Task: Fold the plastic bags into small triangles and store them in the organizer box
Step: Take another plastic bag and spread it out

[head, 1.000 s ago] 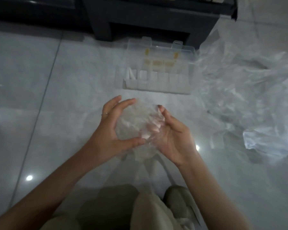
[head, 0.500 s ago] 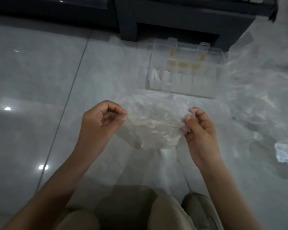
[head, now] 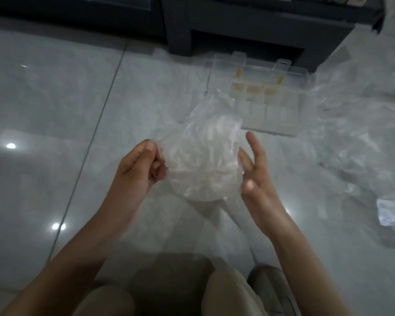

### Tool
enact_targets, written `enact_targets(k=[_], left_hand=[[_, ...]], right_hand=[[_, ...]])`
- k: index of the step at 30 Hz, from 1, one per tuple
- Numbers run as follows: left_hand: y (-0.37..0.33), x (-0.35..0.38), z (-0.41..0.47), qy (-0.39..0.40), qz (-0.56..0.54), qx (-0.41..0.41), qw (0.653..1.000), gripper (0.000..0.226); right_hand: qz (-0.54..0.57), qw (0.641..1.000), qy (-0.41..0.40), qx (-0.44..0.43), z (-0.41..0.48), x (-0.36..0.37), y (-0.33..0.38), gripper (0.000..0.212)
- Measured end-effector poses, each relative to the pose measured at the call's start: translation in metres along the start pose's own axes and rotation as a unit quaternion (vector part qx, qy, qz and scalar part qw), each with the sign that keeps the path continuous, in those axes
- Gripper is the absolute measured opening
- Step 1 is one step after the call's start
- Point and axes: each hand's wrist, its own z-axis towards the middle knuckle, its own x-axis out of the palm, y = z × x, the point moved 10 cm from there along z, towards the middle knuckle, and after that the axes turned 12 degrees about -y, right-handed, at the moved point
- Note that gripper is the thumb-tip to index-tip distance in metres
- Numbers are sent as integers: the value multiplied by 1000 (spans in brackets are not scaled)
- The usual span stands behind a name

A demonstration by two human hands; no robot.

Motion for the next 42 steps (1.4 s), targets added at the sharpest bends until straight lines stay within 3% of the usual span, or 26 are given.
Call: enact_targets(k=[3, 8, 10, 16, 19, 21, 22, 23, 25, 28, 30, 32, 38, 42], left_hand=[[15, -1, -5, -18, -13, -54, 998, 34], [18, -10, -3, -37, 13, -54, 998, 35], [19, -17, 0, -53, 23, -51, 997, 34], [18, -33, 10, -79, 17, -49, 996, 39], [27, -52, 20, -129, -34, -87, 987, 29], [34, -63, 24, -157, -1, -81, 984, 14], [34, -68, 24, -170, 34, -63, 983, 9], [25, -70, 20, -182, 79, -25, 980, 19], [-9, -59, 5, -165, 154, 113, 968, 33], [-46, -17, -25, -43, 177, 278, 943, 41], [-46, 5, -32, 25, 177, 278, 944, 53], [-42, 16, -31, 41, 179, 256, 949, 58], [-43, 8, -18, 29, 117, 174, 977, 35], [-47, -1, -14, 16, 125, 172, 977, 24]], right_hand=[[-20, 999, 43, -27, -8, 21, 1, 100], [-20, 994, -101, -45, -3, 8, 8, 26], [-35, 989, -123, -68, -2, 1, 17, 14], [-33, 978, -189, -83, 2, -19, 30, 20], [-15, 968, -236, -78, 3, -38, 30, 15], [-35, 964, -252, -79, 4, -45, 31, 12], [-46, 962, -257, -82, 4, -46, 32, 11], [-57, 959, -262, -87, 4, -46, 33, 10], [-78, 956, -263, -103, 3, -42, 36, 10], [-107, 955, -252, -111, 3, -32, 37, 9], [-111, 959, -235, -112, 4, -25, 36, 10], [-96, 965, -217, -112, 5, -18, 37, 12], [-111, 972, -158, -136, 4, -5, 48, 18], [-112, 971, -165, -132, 3, -7, 50, 20]])
